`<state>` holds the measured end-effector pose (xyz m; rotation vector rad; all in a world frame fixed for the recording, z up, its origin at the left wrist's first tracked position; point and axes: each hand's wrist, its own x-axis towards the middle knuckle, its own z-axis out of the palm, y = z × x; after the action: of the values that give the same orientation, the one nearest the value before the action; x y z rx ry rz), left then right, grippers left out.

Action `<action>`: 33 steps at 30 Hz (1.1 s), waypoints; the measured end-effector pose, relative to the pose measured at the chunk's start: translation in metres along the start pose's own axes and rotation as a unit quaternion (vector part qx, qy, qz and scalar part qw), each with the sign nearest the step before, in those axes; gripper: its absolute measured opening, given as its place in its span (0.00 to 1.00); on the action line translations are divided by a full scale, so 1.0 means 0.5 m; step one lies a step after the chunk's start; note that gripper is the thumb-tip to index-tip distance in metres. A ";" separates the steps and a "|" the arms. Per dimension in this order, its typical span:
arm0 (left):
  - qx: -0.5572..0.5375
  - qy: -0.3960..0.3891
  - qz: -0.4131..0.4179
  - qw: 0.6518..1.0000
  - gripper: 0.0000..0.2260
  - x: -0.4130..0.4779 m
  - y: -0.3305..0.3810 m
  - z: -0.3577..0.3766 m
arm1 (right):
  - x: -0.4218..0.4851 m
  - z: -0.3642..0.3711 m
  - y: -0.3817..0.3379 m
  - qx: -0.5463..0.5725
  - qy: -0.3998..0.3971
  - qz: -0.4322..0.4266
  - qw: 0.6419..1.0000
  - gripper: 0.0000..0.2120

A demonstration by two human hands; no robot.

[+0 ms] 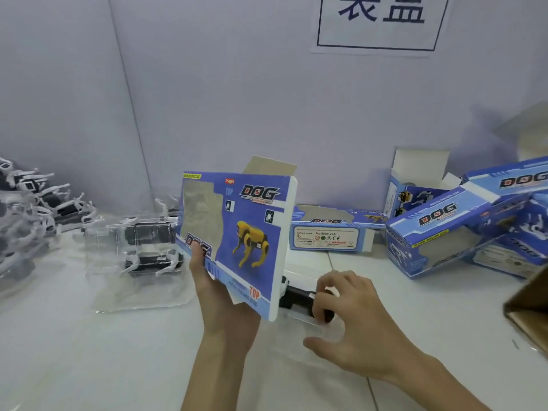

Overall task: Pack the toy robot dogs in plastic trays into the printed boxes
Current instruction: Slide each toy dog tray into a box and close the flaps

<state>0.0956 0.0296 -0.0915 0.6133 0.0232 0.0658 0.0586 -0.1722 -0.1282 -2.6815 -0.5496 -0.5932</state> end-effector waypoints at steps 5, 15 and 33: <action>-0.050 -0.034 -0.091 0.994 0.22 -0.006 -0.023 -0.002 | -0.040 -0.034 0.051 0.122 -0.073 0.126 0.982 0.26; -0.071 -0.028 -0.078 0.994 0.24 0.017 -0.043 -0.014 | -0.053 -0.051 0.083 0.092 -0.008 0.171 0.981 0.29; 0.030 -0.029 -0.098 0.994 0.24 0.021 -0.076 -0.013 | -0.046 -0.106 0.063 0.070 0.324 -0.008 0.943 0.15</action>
<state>0.1080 0.0032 -0.1188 0.6702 0.0297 -0.1423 0.0357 -0.2276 -0.1011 -2.1614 -0.3995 -1.3115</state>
